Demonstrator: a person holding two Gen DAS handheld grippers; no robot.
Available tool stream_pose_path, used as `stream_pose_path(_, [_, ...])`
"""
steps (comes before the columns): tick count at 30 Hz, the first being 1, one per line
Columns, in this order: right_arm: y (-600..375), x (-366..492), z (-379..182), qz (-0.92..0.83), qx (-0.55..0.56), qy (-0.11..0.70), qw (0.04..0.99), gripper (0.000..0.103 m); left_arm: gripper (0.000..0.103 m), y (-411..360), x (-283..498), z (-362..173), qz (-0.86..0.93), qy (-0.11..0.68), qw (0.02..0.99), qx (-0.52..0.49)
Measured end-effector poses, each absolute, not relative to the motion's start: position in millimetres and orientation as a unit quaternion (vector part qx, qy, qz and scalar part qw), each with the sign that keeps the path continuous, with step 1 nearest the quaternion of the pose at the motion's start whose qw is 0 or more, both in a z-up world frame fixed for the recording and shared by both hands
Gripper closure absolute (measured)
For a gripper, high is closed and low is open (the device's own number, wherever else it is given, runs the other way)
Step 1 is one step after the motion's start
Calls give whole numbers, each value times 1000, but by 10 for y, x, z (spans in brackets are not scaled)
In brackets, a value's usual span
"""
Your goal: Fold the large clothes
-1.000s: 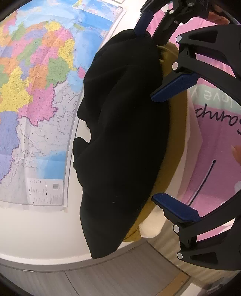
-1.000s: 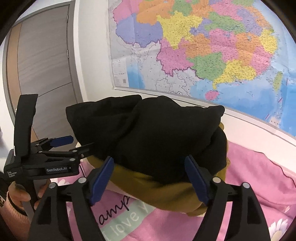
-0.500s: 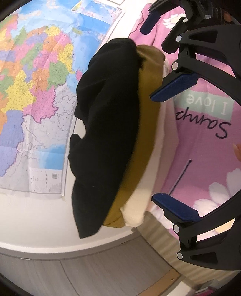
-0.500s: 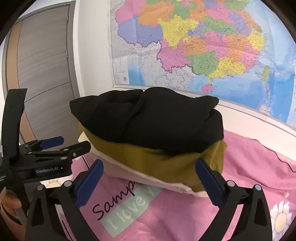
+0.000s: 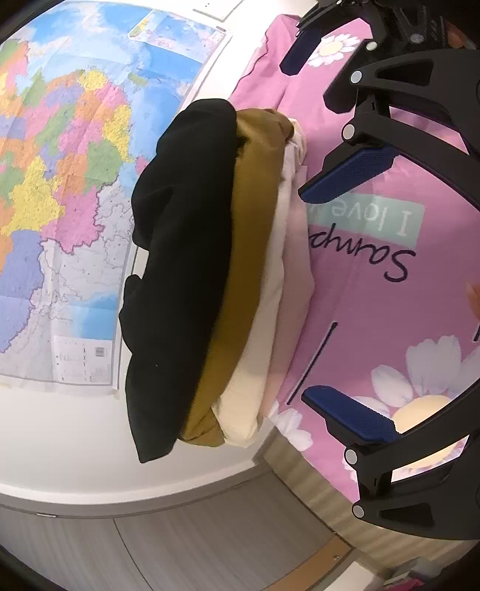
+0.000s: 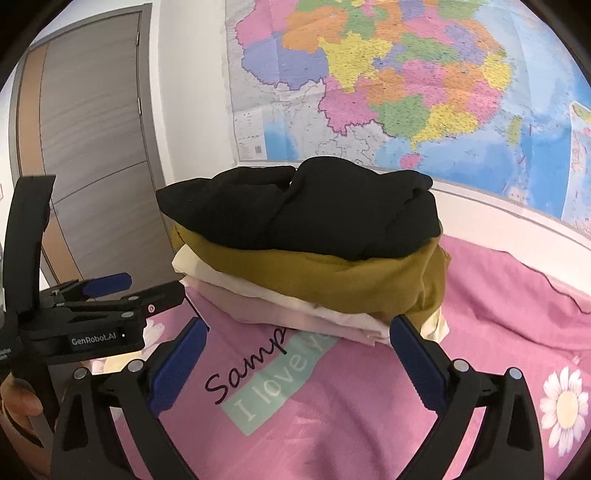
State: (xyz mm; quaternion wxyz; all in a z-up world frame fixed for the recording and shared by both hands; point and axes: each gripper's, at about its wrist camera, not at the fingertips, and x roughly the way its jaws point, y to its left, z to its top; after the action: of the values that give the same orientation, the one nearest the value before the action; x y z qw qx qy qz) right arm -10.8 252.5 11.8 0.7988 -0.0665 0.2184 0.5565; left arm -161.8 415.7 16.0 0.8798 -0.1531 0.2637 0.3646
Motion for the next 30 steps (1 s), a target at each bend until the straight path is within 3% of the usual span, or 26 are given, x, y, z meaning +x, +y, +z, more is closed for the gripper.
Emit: stream_pose_path(30, [2302,-200,89,552,-56,228,800,6,6,3903,-1676,142,354,271,883,-145])
